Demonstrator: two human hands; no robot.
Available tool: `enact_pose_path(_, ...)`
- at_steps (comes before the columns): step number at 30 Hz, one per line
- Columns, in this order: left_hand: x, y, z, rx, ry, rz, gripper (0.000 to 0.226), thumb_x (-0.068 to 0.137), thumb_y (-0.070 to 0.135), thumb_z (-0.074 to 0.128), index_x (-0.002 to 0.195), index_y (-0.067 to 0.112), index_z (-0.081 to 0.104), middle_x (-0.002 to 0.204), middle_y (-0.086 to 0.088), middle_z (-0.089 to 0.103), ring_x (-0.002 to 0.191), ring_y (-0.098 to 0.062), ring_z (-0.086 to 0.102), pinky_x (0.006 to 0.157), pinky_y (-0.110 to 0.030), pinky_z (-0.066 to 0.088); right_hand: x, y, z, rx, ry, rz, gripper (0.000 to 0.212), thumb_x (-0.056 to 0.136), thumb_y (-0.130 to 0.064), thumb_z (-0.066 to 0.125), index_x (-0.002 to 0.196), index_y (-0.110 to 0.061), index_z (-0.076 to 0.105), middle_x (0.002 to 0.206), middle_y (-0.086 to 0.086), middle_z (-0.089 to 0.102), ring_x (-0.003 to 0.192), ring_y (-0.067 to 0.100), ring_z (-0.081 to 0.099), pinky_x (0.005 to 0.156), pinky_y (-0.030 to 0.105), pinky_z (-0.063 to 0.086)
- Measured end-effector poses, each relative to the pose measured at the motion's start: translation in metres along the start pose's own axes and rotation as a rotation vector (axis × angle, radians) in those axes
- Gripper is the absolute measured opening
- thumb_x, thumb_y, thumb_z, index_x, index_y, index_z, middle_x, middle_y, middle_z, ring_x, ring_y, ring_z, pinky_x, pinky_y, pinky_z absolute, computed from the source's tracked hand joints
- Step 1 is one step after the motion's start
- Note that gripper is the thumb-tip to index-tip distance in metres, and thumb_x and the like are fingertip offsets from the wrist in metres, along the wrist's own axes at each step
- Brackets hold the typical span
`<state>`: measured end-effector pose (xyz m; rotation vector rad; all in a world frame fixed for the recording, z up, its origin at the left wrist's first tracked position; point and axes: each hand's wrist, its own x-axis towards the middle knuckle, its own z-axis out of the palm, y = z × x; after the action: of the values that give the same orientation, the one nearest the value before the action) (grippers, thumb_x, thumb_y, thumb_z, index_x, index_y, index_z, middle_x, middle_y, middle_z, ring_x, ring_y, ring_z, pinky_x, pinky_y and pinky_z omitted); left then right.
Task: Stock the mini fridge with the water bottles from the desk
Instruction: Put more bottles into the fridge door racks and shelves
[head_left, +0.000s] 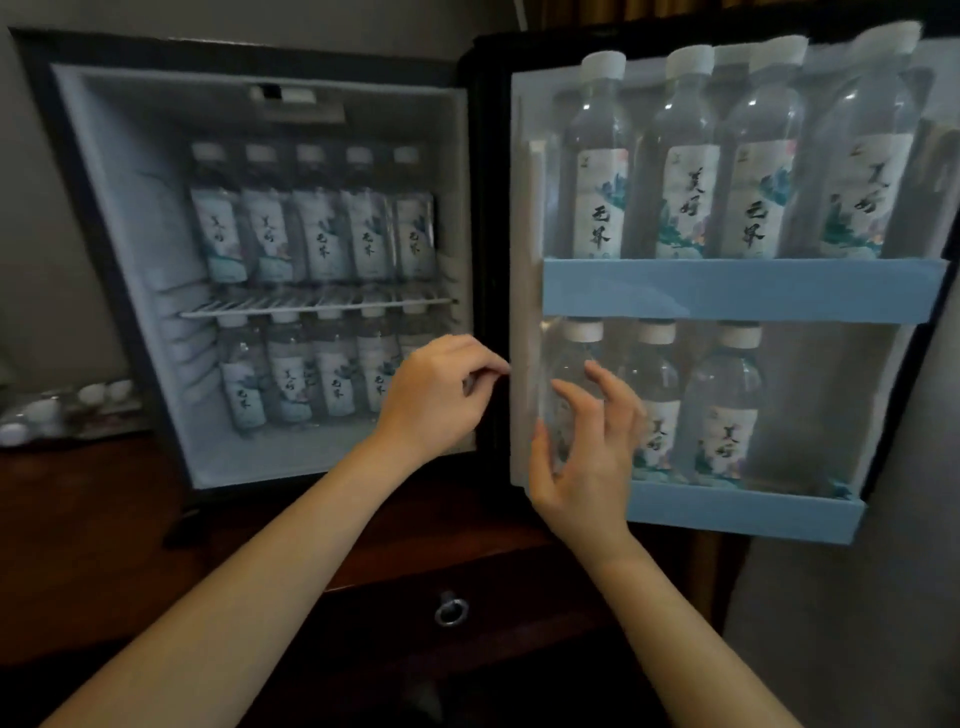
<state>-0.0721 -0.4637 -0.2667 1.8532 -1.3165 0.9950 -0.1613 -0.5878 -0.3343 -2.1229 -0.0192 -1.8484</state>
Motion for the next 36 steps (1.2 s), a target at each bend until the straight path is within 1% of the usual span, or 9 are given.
enact_pose_path(3,-0.026,-0.030,-0.032,0.106,-0.020,-0.091,0.016,0.078,0.010,0.059,0.083,0.014,0.073,0.080,0.001,0.069,0.078,-0.009,0.060,0.069,-0.022,0.049,-0.002,-0.030,0.035,0.089,-0.068,-0.023,0.029,0.084,-0.019,0.053,0.113,-0.012,0.049,0.127,0.010,0.036,0.120,0.029,0.037,0.109,0.020,0.017)
enact_pose_path(9,-0.092,-0.094,-0.123,0.195,-0.048,-0.394,0.014,0.077,0.001,0.063,0.082,0.010,0.073,0.075,0.004,0.064,0.070,-0.002,0.053,0.067,-0.012,0.043,-0.014,-0.100,0.116,0.257,-0.231,-0.063,0.025,0.081,-0.016,0.049,0.103,-0.007,0.057,0.117,0.017,0.049,0.113,0.031,0.040,0.099,0.033,0.030)
enact_pose_path(11,-0.116,-0.111,-0.158,0.258,-0.061,-0.549,0.014,0.078,0.001,0.065,0.083,0.012,0.073,0.074,0.007,0.061,0.064,-0.001,0.051,0.066,-0.016,0.041,-0.021,-0.129,0.143,0.338,-0.326,-0.061,0.025,0.080,-0.017,0.046,0.098,-0.006,0.060,0.112,0.017,0.054,0.110,0.029,0.041,0.095,0.031,0.032)
enact_pose_path(15,-0.162,-0.142,-0.222,0.339,-0.054,-0.831,0.018,0.080,0.003,0.065,0.084,0.019,0.073,0.082,0.001,0.066,0.073,-0.011,0.060,0.071,-0.025,0.048,-0.037,-0.185,0.197,0.461,-0.539,-0.112,0.025,0.080,-0.017,0.042,0.092,-0.009,0.062,0.101,0.010,0.057,0.102,0.023,0.045,0.084,0.033,0.043)
enact_pose_path(19,-0.196,-0.174,-0.273,0.394,-0.031,-1.006,0.032,0.079,-0.004,0.058,0.087,0.024,0.070,0.087,0.009,0.064,0.077,0.003,0.057,0.067,-0.010,0.042,-0.041,-0.236,0.255,0.485,-0.826,-0.190,0.021,0.086,-0.013,0.052,0.105,-0.016,0.061,0.109,0.000,0.053,0.107,0.017,0.047,0.087,0.027,0.042)
enact_pose_path(22,-0.213,-0.205,-0.296,0.421,-0.033,-1.103,0.037,0.081,-0.007,0.054,0.094,0.024,0.069,0.091,0.013,0.060,0.081,0.005,0.055,0.064,-0.005,0.039,-0.039,-0.268,0.309,0.420,-1.038,-0.193,0.031,0.092,-0.022,0.048,0.123,-0.018,0.052,0.125,0.000,0.047,0.120,0.019,0.039,0.096,0.028,0.039)
enact_pose_path(26,-0.231,-0.262,-0.306,0.406,-0.042,-1.163,0.036,0.084,-0.006,0.053,0.100,0.023,0.067,0.097,0.011,0.060,0.087,0.002,0.055,0.067,-0.007,0.041,-0.031,-0.304,0.397,0.150,-1.263,-0.121,0.050,0.089,-0.025,0.052,0.134,-0.010,0.039,0.138,0.012,0.038,0.130,0.029,0.034,0.104,0.038,0.036)
enact_pose_path(31,-0.244,-0.356,-0.287,0.307,-0.030,-1.220,0.027,0.085,0.004,0.060,0.103,0.023,0.067,0.102,0.011,0.062,0.099,-0.004,0.057,0.081,-0.015,0.042,-0.031,-0.322,0.509,-0.101,-1.365,0.100,0.062,0.088,-0.025,0.052,0.140,-0.001,0.028,0.146,0.019,0.032,0.136,0.035,0.028,0.110,0.043,0.031)
enact_pose_path(36,-0.248,-0.433,-0.251,0.209,0.091,-1.287,0.025,0.084,0.005,0.060,0.105,0.017,0.067,0.109,0.001,0.066,0.104,-0.011,0.059,0.087,-0.020,0.042,-0.043,-0.312,0.582,-0.216,-1.370,0.227,0.082,0.090,-0.032,0.055,0.148,0.001,0.007,0.156,0.022,0.002,0.145,0.037,-0.001,0.118,0.048,0.013)
